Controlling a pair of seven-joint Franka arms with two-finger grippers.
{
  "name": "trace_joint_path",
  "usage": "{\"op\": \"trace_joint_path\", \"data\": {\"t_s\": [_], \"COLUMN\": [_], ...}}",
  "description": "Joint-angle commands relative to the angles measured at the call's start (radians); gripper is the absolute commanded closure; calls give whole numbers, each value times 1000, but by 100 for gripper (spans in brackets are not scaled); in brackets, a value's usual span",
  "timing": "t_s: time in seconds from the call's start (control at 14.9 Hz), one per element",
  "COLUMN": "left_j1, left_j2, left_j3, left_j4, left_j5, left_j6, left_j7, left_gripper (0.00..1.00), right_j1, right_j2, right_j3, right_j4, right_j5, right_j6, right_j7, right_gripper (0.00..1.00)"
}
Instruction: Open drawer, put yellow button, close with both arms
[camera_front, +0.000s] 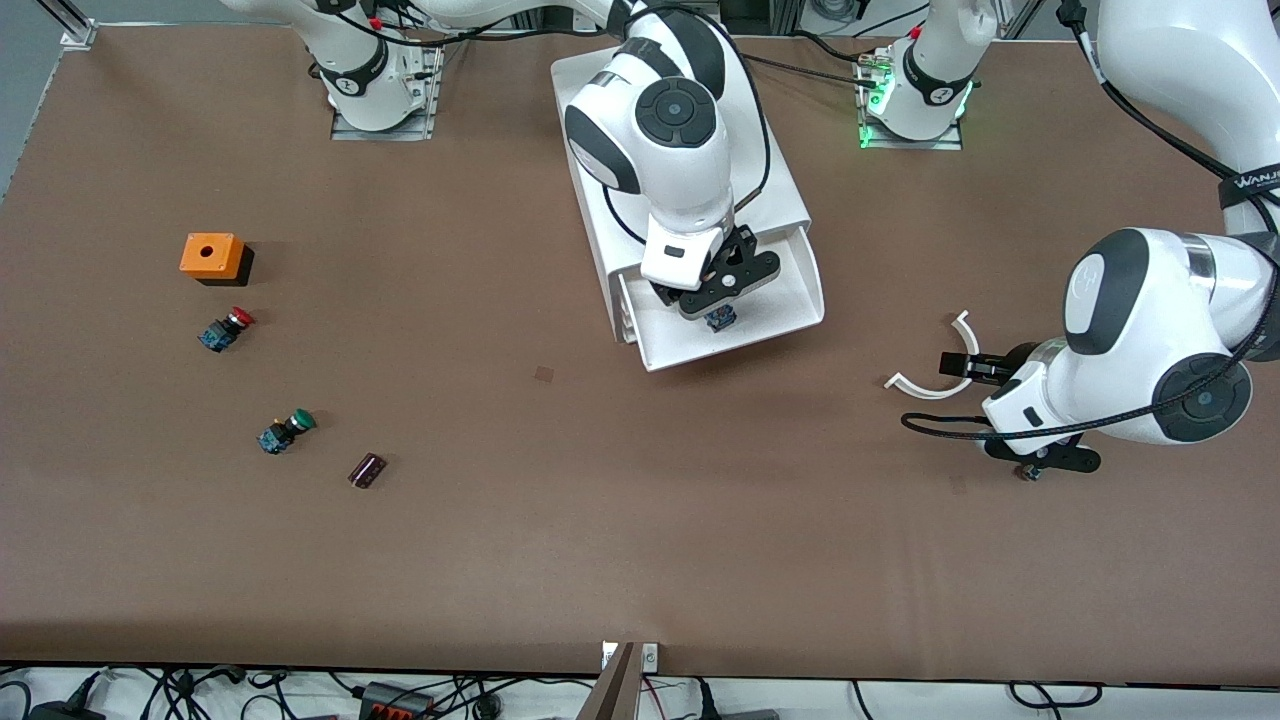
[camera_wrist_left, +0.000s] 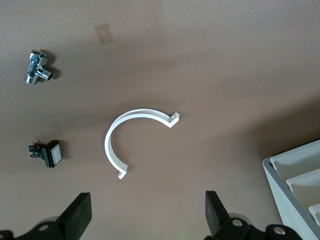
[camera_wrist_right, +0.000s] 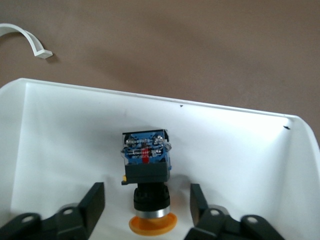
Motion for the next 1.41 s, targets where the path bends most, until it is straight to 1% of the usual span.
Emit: {"op": "trace_joint_path", "data": {"t_s": [0.0,0.13,0.27,0.4,0.47,0.54,0.67,0.74,0.8,1.01,1.14,1.34], "left_j1": [-2,-9,-17,-23,-26,-44,-109,-136,-161,-244,-290,-336], "left_j2": [15,12,7,1,2,4,6,6,7,10,7,3], "left_j3": [-1,-5,-10,-10,-10,-10,-8,-10,-10,-8,-8,-10], "left_j4": [36,37,37,33,30,28,-4,-19,-29,-73,-110,-167], "left_j5": [18,15,-5,-116,-150,-154,-149,-146,-145,-143,-143,-143], "left_j6": [-9,3,49,112,135,166,242,281,308,373,423,476], "left_j7": [-13,-94,-195,-278,-324,-380,-457,-509,-558,-612,-661,-699], "left_gripper": [0,0,0,0,0,0,0,0,0,0,0,0], "right_j1": [-14,-46,-91,-166,-208,-247,-314,-348,-377,-503,-561,-644], "right_j2": [-20,-43,-77,-92,-101,-121,-158,-175,-205,-284,-325,-359], "right_j3": [1,-2,-16,-13,-13,-13,-24,-25,-27,-27,-27,-29], "right_j4": [17,46,51,50,48,39,-5,-28,-68,-173,-194,-188], "right_j5": [12,12,10,-2,-17,-28,-45,-51,-57,-64,-64,-60], "right_j6": [-14,-17,-32,-118,-161,-204,-293,-310,-318,-316,-321,-328], "right_j7": [59,62,64,50,41,15,-61,-103,-124,-213,-263,-361], "right_gripper": [0,0,0,0,0,0,0,0,0,0,0,0]}}
